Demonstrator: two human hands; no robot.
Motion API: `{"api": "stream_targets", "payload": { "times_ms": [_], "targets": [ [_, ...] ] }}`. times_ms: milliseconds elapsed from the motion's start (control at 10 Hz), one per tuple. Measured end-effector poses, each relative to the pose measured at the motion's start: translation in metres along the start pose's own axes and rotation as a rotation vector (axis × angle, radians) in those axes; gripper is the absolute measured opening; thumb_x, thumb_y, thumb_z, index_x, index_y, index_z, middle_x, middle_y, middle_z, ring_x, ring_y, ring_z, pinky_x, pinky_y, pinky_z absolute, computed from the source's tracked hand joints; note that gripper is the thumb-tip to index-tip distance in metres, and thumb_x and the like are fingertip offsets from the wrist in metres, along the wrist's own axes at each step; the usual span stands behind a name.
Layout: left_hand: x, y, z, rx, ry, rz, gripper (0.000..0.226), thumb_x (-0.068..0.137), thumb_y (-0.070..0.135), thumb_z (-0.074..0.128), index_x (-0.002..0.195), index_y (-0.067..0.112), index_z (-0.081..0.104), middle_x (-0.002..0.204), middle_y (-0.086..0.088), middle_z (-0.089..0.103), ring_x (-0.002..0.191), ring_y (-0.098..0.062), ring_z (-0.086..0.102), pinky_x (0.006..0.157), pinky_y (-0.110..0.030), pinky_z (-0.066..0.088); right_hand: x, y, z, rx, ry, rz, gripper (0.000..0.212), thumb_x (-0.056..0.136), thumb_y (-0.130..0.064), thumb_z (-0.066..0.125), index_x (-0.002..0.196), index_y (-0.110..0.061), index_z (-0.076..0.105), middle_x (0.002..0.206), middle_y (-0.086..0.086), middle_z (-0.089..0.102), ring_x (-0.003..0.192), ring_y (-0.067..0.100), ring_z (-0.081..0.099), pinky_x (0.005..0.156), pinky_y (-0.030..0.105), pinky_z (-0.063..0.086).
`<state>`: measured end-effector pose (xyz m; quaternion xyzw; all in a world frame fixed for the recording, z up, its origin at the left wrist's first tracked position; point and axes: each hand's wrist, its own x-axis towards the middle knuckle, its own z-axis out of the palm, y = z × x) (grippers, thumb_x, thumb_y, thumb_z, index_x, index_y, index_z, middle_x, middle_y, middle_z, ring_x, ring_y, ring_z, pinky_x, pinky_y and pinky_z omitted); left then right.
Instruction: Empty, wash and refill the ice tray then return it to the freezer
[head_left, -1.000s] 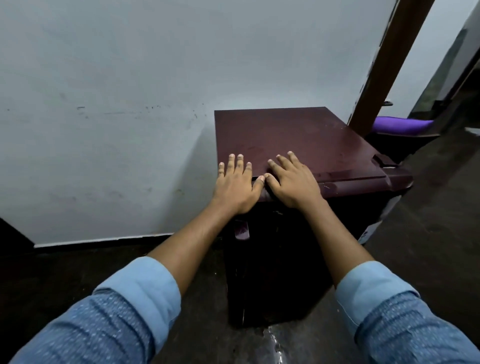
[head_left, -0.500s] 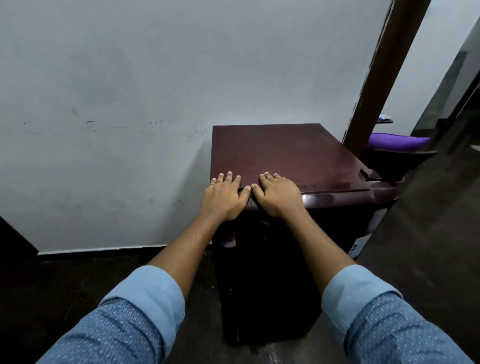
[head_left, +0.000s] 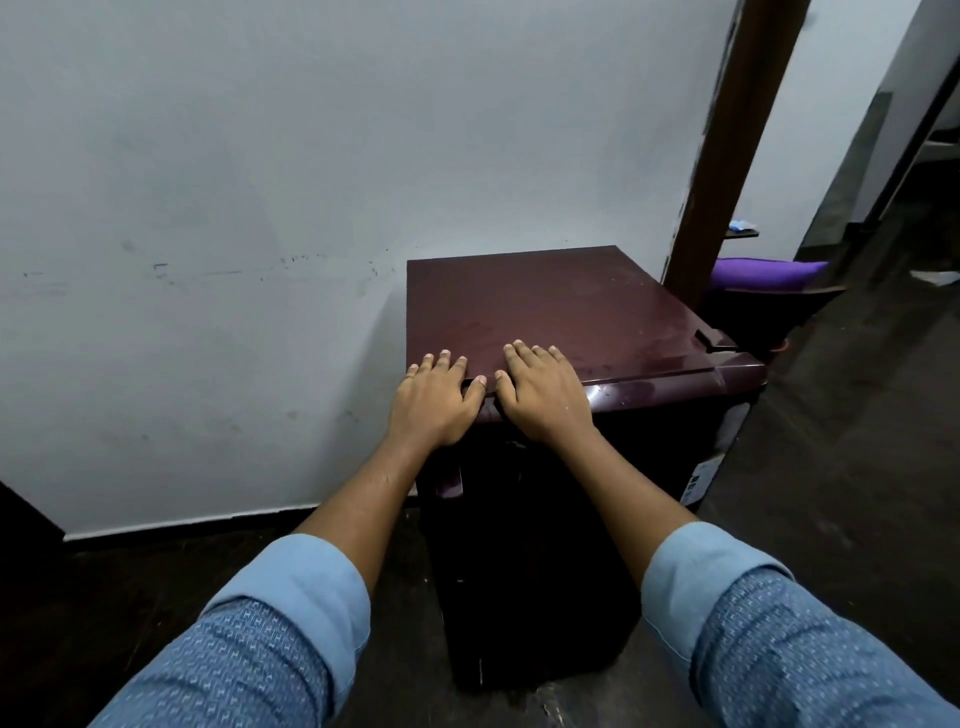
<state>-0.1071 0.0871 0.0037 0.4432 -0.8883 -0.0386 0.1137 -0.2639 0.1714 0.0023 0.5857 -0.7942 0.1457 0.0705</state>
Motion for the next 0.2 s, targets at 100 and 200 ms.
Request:
{"api": "stream_targets", "payload": {
  "times_ms": [100,200],
  "targets": [
    [-0.002,0.003,-0.006,-0.004,0.013,0.024,0.073,0.104,0.063,0.025,0.161,0.02,0.04,0.17,-0.009,0.035,0.159,-0.03,0.025,0.128,-0.05,0.021,-0.017,0.003,0.001,-0.043,0.026,-0.002,0.073,0.102,-0.048,0.021,0.157,-0.006,0.044,0.162,0.015,0.045,0.149,0.039,0.041,0.128,0.054,0.017],
    [-0.01,0.004,-0.005,0.059,0.03,0.11,0.076,0.104,0.064,0.02,0.166,0.022,0.027,0.175,-0.008,0.019,0.164,-0.029,0.002,0.13,-0.057,0.003,-0.038,0.006,0.007,-0.011,0.054,0.028,0.075,0.103,-0.057,0.021,0.16,-0.013,0.041,0.168,0.016,0.034,0.156,0.041,0.027,0.129,0.058,0.008]
  ]
}}
